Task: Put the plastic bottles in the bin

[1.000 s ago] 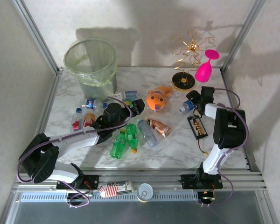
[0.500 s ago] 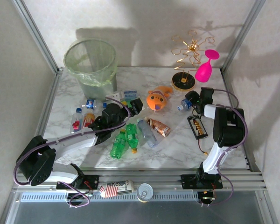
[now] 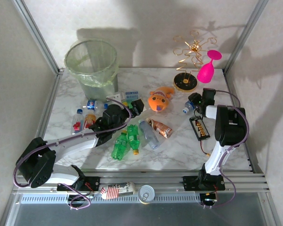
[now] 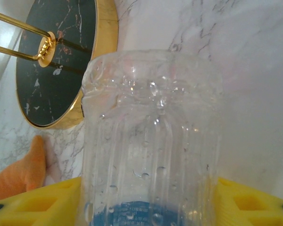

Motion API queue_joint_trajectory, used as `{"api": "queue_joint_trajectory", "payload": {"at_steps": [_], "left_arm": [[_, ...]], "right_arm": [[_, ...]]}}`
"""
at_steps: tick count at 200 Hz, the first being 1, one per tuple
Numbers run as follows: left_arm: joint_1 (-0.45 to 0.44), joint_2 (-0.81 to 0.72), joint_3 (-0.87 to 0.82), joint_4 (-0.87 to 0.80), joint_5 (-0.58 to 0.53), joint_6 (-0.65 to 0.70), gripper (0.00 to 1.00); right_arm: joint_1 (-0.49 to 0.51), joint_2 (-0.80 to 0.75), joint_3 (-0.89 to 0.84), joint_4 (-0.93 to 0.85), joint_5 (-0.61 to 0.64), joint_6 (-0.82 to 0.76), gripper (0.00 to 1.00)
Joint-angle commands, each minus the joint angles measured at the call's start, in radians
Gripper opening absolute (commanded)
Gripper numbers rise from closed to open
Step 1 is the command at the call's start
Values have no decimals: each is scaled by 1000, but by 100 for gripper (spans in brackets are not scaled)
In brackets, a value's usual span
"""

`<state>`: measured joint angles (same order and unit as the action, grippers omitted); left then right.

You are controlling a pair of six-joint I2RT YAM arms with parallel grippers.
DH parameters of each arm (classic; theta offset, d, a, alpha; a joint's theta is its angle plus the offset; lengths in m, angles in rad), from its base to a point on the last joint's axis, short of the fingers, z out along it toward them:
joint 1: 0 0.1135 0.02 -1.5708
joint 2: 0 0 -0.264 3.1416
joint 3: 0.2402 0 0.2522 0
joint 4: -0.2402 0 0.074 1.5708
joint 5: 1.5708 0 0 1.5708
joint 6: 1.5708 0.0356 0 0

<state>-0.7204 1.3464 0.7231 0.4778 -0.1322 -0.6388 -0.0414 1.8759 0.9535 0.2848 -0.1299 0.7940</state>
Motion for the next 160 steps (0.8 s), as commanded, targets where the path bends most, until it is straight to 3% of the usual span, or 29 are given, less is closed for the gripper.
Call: {"api": "queue_joint_trajectory", "payload": {"at_steps": [1,77,125,160], "left_arm": [[6,-28,-10,-1,-18,25,100],[50,7,34,86,248,122,100],[43,123,117,137,493,132,100],[13,217,176,132,605,125,98]], "right_arm": [[-2,-41,-18,1,-29,-17,55],[70,-363,-103,-39,-147,-102,54],[225,-502,-114,-43,-160,-107,54],[321,-529,-106,-12,-149,-75,53]]}}
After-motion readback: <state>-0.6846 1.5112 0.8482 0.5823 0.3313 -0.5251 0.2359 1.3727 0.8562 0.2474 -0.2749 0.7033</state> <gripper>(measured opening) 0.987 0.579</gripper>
